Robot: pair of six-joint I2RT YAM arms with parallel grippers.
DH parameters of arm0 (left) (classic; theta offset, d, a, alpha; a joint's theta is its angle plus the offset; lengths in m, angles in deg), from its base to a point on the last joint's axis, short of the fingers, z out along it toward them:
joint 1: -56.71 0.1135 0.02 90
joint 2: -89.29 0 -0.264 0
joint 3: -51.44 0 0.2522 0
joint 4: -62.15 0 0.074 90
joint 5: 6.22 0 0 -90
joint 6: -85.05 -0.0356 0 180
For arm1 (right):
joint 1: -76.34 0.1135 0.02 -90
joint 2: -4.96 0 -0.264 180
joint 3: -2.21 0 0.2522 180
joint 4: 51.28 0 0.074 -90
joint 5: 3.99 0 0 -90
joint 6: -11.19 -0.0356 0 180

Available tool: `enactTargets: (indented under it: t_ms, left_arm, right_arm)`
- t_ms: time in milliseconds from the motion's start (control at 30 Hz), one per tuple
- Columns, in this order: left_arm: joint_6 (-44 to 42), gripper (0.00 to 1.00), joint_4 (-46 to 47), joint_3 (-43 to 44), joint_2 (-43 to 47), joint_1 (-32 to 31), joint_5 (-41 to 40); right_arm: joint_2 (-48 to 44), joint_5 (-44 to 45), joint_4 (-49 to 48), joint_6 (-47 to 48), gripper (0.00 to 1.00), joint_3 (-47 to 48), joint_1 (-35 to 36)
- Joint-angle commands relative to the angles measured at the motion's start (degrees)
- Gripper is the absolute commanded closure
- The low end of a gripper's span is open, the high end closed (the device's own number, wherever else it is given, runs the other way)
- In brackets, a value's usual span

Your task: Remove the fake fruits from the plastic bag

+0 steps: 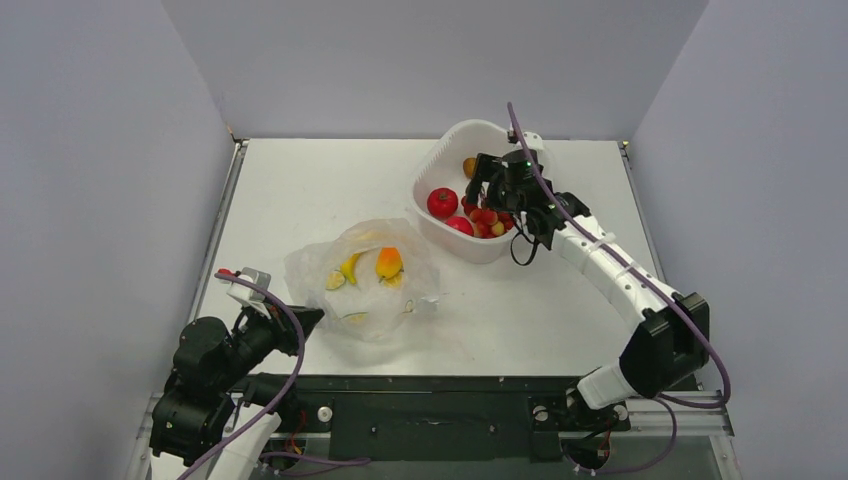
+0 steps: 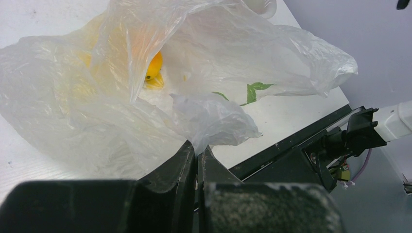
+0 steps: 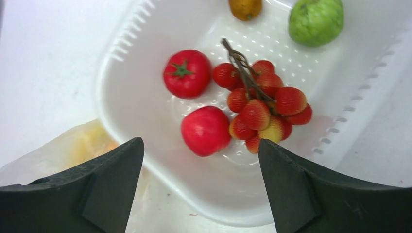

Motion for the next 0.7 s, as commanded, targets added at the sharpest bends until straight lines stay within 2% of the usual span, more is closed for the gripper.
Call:
enactTargets:
  t_ms: [0, 200, 433, 500, 667]
  left_arm:
    - [-1.0, 1.0, 2.3, 0.0, -0.6, 0.5, 1.0]
    - [-1.1, 1.0, 2.3, 0.0, -0.8, 0.6, 1.3]
    - [-1.2, 1.0, 2.2, 0.0, -0.3, 0.8, 1.5]
    - [-1.2, 1.0, 2.3, -0.1, -0.3, 0.8, 1.5]
    - [-1.2, 1.0, 2.2, -0.1, 0.1, 0.8, 1.0]
  right_arm:
    - [-7.1, 3.5, -2.8, 3.1, 0.17, 1.7, 6.8]
    - [-12.6, 2.1, -11.5, 4.5, 0.21, -0.2, 20.5]
    - [-11.1, 5.1, -18.7, 6.3, 0.3, -1.4, 36.8]
    - [-8.3, 5.9, -17.8, 5.8, 0.33, -0.7, 38.3]
    - [-3.8, 5.6, -18.4, 3.5, 0.54, -2.2, 39.4]
